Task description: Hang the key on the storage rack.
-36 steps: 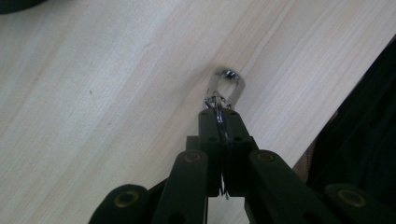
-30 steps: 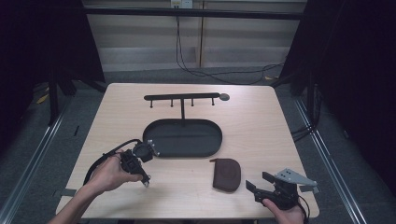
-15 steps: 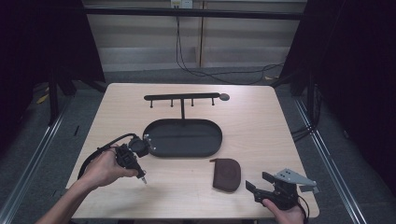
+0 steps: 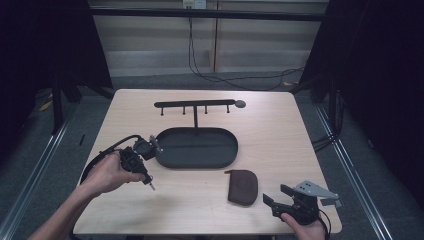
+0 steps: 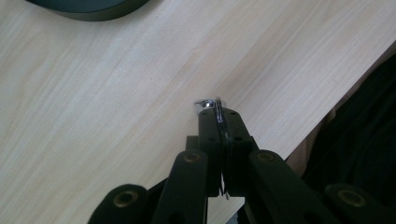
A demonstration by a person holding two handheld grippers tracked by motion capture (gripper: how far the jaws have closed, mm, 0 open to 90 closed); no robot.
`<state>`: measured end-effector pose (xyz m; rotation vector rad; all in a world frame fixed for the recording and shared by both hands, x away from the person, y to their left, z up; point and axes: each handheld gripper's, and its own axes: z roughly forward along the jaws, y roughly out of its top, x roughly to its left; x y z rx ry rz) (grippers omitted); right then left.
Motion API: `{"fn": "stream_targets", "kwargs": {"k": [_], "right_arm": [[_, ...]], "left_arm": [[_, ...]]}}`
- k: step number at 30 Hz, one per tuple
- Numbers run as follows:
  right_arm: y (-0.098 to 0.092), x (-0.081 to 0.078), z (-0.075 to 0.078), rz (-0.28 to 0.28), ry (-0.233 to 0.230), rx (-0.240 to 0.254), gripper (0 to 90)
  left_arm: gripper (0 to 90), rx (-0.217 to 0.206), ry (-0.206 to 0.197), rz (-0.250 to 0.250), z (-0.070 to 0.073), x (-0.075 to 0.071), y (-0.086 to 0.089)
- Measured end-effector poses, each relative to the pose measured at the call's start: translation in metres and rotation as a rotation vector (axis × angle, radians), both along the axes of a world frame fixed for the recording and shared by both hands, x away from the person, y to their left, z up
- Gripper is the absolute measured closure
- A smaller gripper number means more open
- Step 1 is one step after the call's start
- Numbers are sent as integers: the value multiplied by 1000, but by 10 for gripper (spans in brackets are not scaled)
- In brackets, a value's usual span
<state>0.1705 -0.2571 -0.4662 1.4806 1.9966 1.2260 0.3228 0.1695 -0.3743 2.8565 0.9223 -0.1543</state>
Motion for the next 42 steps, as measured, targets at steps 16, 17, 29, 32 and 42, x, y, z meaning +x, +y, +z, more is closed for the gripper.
{"fn": "stream_targets", "kwargs": {"k": [16,17,29,32,42], "right_arm": [[1,1,-1,1,5,-6,231],[1,1,-1,0,6,-4,231],[0,2,-1,1,10,-6,231],[0,1,-1,1,11,-5,231],[0,1,-1,-7,11,0,230]], "left_arm": [[884,-9,-5,48,22,17,5],[884,-14,-10,43,26,18,6],[885,-7,-42,52,50,31,0],[885,-17,-44,61,55,34,-1],[887,-36,-74,106,79,48,1]]}}
